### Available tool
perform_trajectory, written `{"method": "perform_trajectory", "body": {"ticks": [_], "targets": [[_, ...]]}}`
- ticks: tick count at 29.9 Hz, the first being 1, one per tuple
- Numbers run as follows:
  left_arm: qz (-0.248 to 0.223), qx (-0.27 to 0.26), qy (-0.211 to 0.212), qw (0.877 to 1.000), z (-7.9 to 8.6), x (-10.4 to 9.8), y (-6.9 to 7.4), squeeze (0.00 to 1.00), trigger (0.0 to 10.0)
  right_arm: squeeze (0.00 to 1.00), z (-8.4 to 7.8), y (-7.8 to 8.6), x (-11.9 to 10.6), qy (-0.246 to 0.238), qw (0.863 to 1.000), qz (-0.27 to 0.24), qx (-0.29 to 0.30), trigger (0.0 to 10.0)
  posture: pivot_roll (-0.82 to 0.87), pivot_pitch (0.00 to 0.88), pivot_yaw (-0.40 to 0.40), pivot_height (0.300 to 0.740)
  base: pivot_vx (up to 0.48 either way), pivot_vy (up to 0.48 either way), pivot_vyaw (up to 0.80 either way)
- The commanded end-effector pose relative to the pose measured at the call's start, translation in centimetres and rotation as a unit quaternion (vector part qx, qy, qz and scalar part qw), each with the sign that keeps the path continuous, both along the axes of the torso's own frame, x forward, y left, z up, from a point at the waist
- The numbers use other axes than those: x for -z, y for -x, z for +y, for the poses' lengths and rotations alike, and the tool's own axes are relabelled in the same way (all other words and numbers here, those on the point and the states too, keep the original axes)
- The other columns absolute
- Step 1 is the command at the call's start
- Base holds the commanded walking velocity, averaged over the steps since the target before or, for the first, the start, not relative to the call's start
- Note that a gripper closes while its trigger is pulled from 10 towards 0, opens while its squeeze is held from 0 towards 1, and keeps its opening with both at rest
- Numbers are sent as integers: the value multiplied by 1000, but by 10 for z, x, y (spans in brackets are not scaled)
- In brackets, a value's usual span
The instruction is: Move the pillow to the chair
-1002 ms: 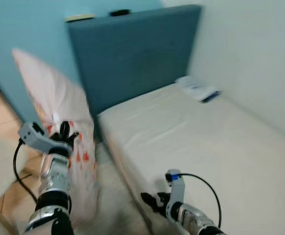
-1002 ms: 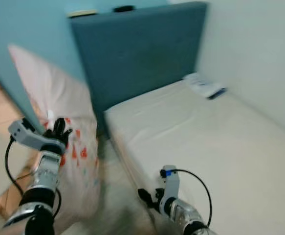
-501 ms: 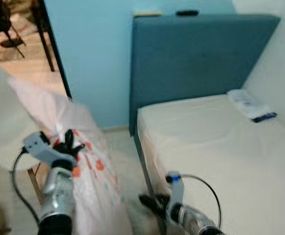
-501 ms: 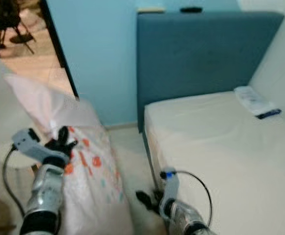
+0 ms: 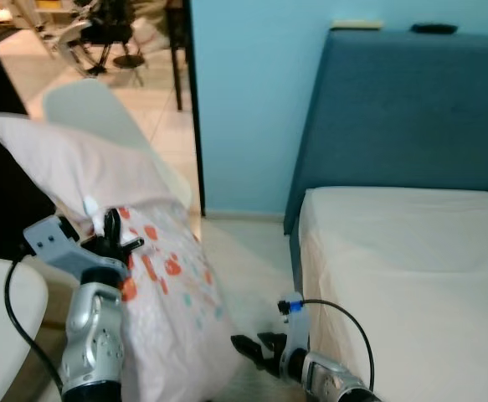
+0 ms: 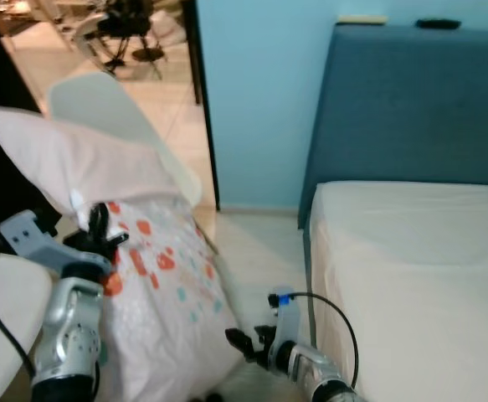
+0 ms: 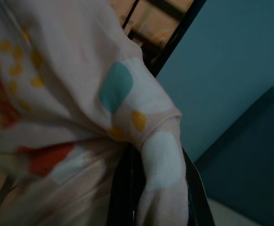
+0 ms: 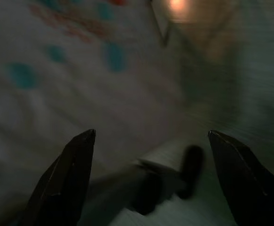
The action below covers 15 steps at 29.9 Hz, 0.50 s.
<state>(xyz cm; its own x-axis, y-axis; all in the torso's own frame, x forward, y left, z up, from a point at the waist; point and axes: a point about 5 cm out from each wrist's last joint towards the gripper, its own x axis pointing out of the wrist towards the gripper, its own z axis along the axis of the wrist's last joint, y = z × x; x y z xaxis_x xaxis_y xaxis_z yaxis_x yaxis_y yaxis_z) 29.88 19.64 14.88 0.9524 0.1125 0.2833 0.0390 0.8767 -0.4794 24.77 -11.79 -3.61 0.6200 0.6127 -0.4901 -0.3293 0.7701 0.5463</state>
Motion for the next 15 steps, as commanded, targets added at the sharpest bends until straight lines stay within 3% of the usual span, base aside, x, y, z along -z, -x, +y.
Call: {"method": "perform_trajectory", "body": {"ticks": [1, 4, 9, 15], "targets": [[-55, 3, -22, 998, 2, -27, 1, 0, 10000, 0, 4, 2, 1, -1, 1000, 1, 1, 10000, -38, 72, -40, 740, 0, 0, 694], [-72, 9, -27, 997, 1, -37, 0, 0, 10000, 0, 3, 1, 1, 5, 1000, 0, 10, 10000, -39, 73, -39, 740, 0, 0, 0], [-103, 24, -45, 993, -5, -60, -4, 0, 10000, 0, 2, 2, 3, 13, 1000, 8, 25, 10000, -42, 76, -26, 740, 443, 0, 0], [-101, 30, -42, 994, -8, -62, -5, 0, 10000, 0, 4, 2, 3, 4, 1000, 7, 26, 10000, -39, 77, -26, 740, 480, 0, 0]]}}
